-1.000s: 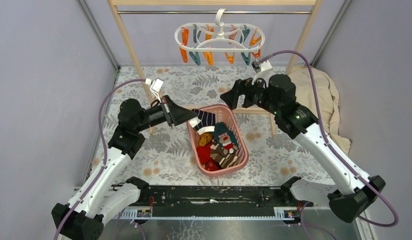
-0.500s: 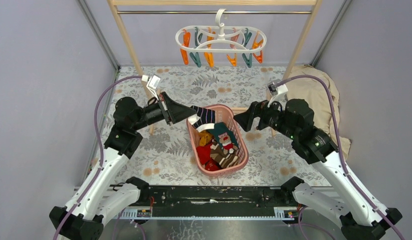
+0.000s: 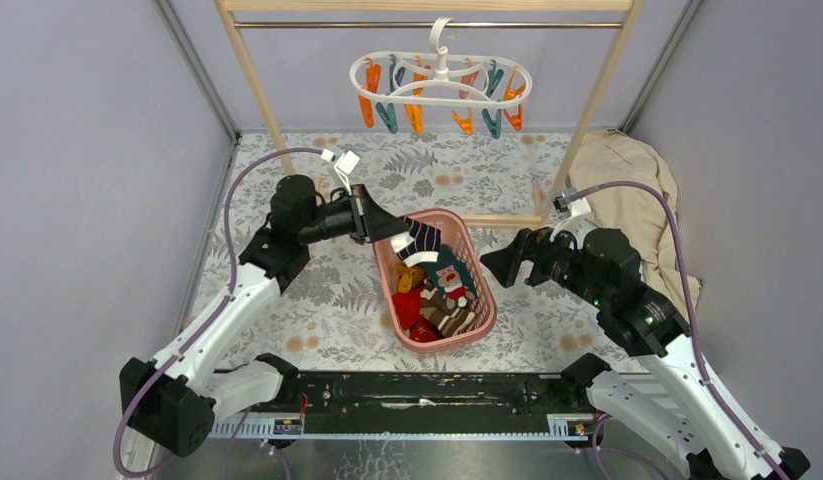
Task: Remove the socks clipped to the hanger
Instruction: Place the sock in the bin.
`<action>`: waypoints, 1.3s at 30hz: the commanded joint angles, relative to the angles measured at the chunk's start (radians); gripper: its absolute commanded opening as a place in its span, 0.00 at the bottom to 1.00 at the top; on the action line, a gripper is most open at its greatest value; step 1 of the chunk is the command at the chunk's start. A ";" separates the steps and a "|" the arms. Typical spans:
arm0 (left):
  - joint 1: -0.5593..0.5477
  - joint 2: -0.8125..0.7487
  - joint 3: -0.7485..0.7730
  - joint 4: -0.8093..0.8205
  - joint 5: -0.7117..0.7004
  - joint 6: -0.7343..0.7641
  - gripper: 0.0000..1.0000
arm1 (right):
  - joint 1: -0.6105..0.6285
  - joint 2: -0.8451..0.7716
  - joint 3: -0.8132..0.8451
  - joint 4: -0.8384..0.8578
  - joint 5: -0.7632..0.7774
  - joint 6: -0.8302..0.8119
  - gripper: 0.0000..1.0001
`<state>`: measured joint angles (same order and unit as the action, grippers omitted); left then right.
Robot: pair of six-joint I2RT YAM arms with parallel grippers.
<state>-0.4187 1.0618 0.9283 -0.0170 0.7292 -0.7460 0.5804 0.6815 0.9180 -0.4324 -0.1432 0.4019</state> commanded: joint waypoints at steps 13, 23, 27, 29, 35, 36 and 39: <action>-0.085 0.244 0.047 -0.188 -0.222 0.250 0.35 | -0.004 0.015 -0.132 -0.001 -0.062 0.047 0.91; -0.101 0.266 0.092 -0.251 -0.283 0.302 0.49 | -0.005 -0.044 -0.120 -0.160 -0.074 0.047 0.66; -0.104 0.275 0.156 -0.280 -0.285 0.316 0.50 | -0.004 -0.070 -0.051 -0.246 -0.103 0.030 0.57; -0.108 0.297 0.196 -0.297 -0.285 0.325 0.50 | -0.005 -0.080 -0.024 -0.260 -0.162 0.030 0.51; -0.136 0.377 0.271 -0.315 -0.294 0.339 0.50 | -0.005 -0.074 0.008 -0.264 -0.364 0.050 0.39; -0.142 0.388 0.276 -0.316 -0.299 0.340 0.50 | -0.005 -0.074 0.014 -0.282 -0.367 0.046 0.39; -0.157 0.415 0.284 -0.316 -0.312 0.346 0.49 | -0.004 -0.065 0.051 -0.396 -0.315 0.018 0.40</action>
<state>-0.5571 1.4441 1.1828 -0.3080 0.4484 -0.4309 0.5804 0.6071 0.9028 -0.7074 -0.4225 0.4469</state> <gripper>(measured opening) 0.497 0.392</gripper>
